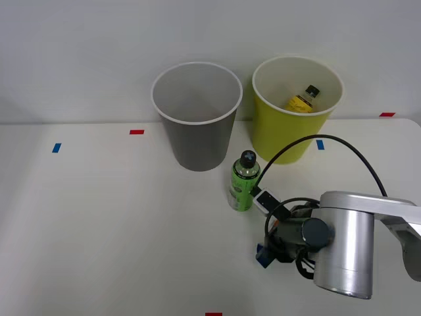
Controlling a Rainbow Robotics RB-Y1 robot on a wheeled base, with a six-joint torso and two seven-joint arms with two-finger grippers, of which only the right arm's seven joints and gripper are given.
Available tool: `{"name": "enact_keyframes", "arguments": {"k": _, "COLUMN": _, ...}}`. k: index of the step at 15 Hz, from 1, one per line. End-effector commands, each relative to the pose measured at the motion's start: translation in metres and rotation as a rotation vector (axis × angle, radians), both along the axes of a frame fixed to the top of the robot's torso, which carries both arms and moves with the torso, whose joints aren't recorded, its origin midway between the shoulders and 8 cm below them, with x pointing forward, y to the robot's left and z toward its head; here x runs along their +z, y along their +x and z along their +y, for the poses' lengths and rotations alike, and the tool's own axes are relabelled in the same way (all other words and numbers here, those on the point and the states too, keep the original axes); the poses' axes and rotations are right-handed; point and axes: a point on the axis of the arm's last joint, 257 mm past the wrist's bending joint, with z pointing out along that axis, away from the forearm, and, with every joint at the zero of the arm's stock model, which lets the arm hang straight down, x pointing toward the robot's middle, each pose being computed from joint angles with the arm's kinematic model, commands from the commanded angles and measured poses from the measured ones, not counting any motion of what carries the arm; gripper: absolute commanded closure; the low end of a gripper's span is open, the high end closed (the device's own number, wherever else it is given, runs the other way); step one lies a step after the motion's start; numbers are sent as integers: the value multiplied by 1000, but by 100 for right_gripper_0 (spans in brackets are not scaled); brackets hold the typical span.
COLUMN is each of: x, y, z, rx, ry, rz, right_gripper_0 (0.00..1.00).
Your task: Put cans in the gray bin, plastic bottles in the light green bin
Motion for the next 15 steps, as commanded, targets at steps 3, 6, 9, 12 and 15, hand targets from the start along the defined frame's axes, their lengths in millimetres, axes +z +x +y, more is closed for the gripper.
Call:
{"name": "enact_keyframes", "arguments": {"k": 3, "x": 3, "y": -6, "z": -6, "rx": -5, "ry": -14, "rz": 9, "right_gripper_0": 0}}
{"name": "enact_keyframes", "arguments": {"k": 6, "x": 3, "y": -5, "z": -6, "rx": 0, "ry": -16, "rz": 6, "right_gripper_0": 43}}
{"name": "enact_keyframes", "arguments": {"k": 9, "x": 3, "y": -6, "z": -5, "rx": -3, "ry": -12, "rz": 7, "right_gripper_0": 49}}
{"name": "enact_keyframes", "arguments": {"k": 12, "x": 4, "y": -5, "z": -4, "rx": -5, "ry": -8, "rz": 6, "right_gripper_0": 49}}
{"name": "enact_keyframes", "arguments": {"k": 15, "x": 4, "y": -5, "z": -4, "rx": -2, "ry": -12, "rz": 6, "right_gripper_0": 50}}
